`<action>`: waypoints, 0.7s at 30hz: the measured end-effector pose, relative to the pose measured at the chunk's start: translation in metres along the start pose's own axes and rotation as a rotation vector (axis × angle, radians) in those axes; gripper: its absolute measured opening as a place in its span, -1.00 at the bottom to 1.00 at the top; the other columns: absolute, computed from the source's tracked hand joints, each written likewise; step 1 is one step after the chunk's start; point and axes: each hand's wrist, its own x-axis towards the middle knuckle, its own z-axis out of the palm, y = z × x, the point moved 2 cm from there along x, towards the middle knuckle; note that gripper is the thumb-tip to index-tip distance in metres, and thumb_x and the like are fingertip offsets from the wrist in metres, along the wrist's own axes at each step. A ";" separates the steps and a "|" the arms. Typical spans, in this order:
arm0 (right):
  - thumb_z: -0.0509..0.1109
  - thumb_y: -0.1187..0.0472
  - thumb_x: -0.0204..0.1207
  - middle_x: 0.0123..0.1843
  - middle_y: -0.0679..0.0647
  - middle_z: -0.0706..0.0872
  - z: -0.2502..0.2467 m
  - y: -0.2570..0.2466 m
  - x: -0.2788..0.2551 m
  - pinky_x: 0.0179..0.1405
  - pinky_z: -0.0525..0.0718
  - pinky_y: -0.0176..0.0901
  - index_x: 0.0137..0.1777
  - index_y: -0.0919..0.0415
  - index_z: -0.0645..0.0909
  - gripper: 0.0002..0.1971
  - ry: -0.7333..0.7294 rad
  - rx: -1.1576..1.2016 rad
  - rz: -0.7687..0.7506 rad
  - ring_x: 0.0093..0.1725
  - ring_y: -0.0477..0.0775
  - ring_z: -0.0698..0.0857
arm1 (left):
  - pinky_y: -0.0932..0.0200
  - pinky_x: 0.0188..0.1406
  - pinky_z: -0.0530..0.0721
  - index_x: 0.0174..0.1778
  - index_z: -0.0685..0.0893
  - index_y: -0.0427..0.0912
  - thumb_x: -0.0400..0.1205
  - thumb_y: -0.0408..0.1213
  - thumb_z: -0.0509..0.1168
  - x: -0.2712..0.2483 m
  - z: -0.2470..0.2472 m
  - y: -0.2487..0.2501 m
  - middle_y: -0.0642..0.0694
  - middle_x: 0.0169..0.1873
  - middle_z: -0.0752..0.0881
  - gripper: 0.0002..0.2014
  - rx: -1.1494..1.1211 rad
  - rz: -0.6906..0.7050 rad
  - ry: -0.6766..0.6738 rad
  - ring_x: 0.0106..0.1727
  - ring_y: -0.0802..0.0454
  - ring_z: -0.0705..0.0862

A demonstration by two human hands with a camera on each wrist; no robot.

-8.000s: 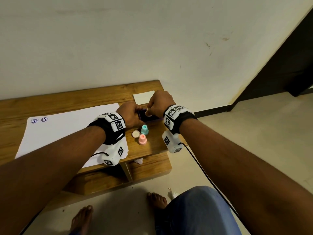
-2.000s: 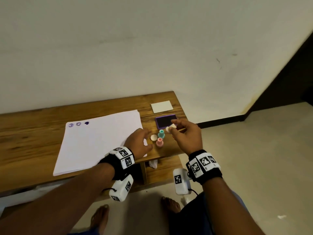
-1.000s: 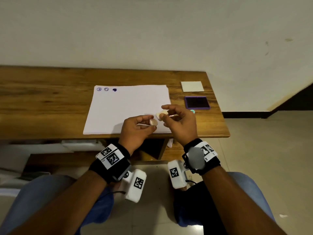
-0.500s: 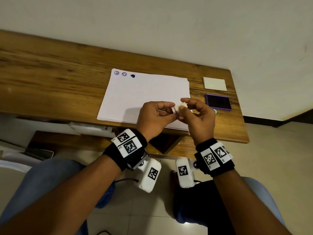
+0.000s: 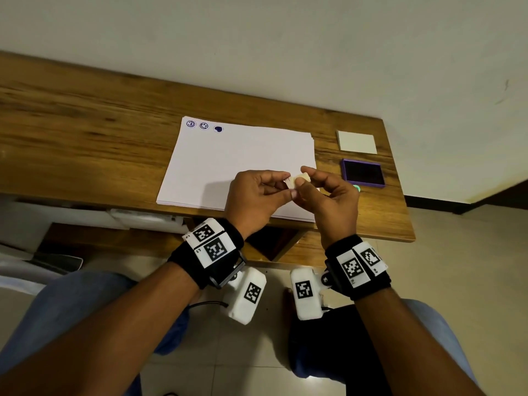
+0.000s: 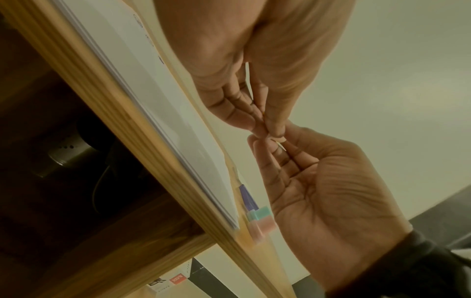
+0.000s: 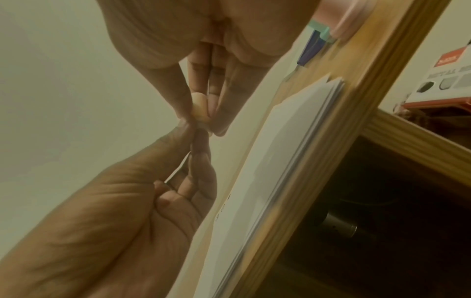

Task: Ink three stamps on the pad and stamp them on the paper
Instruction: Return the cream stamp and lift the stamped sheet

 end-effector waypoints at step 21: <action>0.54 0.21 0.49 -0.04 0.21 0.88 -0.002 -0.005 0.002 -0.12 0.79 -0.17 0.02 0.31 0.81 -0.81 -0.132 0.245 0.236 -0.06 0.09 0.84 | 0.44 -0.08 0.70 0.23 0.74 -0.11 0.45 -0.31 0.55 -0.002 -0.003 -0.001 0.08 -0.09 0.81 -0.59 0.036 0.085 -0.036 -0.09 0.26 0.79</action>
